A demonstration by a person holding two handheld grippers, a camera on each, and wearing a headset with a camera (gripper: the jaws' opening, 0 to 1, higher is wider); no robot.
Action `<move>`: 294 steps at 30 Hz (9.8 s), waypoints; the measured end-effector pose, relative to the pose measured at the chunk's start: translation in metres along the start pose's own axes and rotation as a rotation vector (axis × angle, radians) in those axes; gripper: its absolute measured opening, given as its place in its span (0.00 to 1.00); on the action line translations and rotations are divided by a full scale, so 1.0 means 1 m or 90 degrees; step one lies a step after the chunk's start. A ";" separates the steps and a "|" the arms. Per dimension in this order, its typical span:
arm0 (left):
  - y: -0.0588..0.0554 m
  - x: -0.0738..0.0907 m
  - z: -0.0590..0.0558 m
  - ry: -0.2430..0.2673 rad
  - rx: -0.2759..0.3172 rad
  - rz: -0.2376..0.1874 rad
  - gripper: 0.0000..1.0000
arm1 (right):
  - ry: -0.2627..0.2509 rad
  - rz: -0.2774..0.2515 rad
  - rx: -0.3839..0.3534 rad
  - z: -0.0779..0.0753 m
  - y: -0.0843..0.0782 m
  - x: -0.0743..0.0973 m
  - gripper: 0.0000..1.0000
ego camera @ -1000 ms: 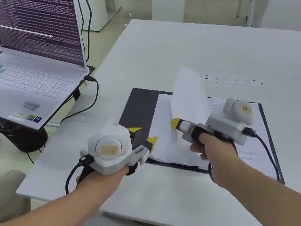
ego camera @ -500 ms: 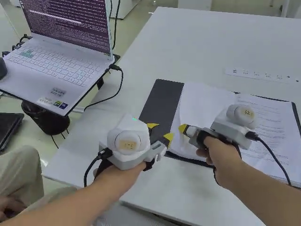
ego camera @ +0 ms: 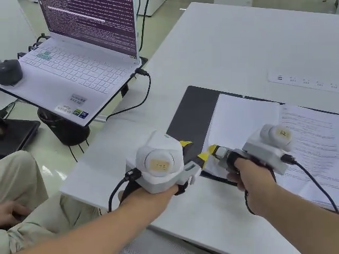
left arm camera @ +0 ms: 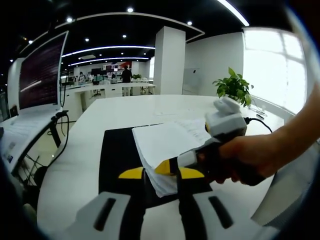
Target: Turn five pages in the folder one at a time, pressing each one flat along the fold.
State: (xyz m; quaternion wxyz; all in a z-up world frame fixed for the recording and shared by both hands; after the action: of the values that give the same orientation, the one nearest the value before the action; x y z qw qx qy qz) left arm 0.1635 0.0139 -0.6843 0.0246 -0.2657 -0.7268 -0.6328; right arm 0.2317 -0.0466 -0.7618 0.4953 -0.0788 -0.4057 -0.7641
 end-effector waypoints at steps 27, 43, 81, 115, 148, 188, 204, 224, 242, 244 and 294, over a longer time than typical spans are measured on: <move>-0.044 -0.064 -0.023 -0.030 -0.036 0.090 0.23 | -0.030 -0.095 0.046 -0.055 0.044 0.078 0.00; -0.069 -0.067 -0.020 0.006 -0.035 0.087 0.23 | -0.072 -0.176 0.225 -0.096 0.090 0.082 0.00; -0.073 -0.069 -0.017 0.010 -0.021 0.053 0.23 | -0.128 -0.192 0.274 -0.129 0.141 0.038 0.00; -0.073 -0.067 -0.018 0.012 -0.011 0.038 0.23 | -0.190 -0.193 0.318 -0.168 0.209 -0.008 0.00; -0.073 -0.067 -0.019 0.013 -0.007 0.036 0.23 | -0.138 -0.171 0.299 -0.127 0.140 0.037 0.00; -0.072 -0.066 -0.019 0.009 -0.006 0.036 0.23 | -0.095 -0.152 0.239 -0.106 0.063 0.087 0.00; -0.072 -0.065 -0.020 0.009 -0.006 0.035 0.23 | -0.079 -0.119 0.266 -0.093 0.028 0.103 0.00; -0.071 -0.065 -0.020 0.008 -0.012 0.044 0.23 | -0.068 -0.105 0.261 -0.088 -0.008 0.123 0.00; -0.070 -0.065 -0.020 0.008 -0.014 0.051 0.23 | -0.061 -0.074 0.244 -0.083 -0.036 0.137 0.00; -0.070 -0.065 -0.021 0.009 -0.012 0.053 0.23 | -0.062 -0.075 0.245 -0.082 -0.039 0.141 0.00; 0.005 0.018 -0.060 -0.052 0.044 0.045 0.53 | -0.115 -0.135 0.221 -0.075 -0.003 0.260 0.22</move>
State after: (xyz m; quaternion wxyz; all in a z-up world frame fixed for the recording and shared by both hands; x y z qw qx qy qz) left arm 0.1319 -0.0355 -0.6609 0.0264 -0.3156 -0.7391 -0.5945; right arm 0.1212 -0.2784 -0.6768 0.3800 -0.0174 -0.5801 -0.7203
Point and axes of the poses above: the centre of the closed fingertips' face, and the gripper's own axes: x roughly backward along the fingers, z roughly to its left, y roughly out of its top, the point moved 4 cm from there along x, roughly backward along the fingers, and after that the axes turned 7 degrees about x, right-handed, at the moved point
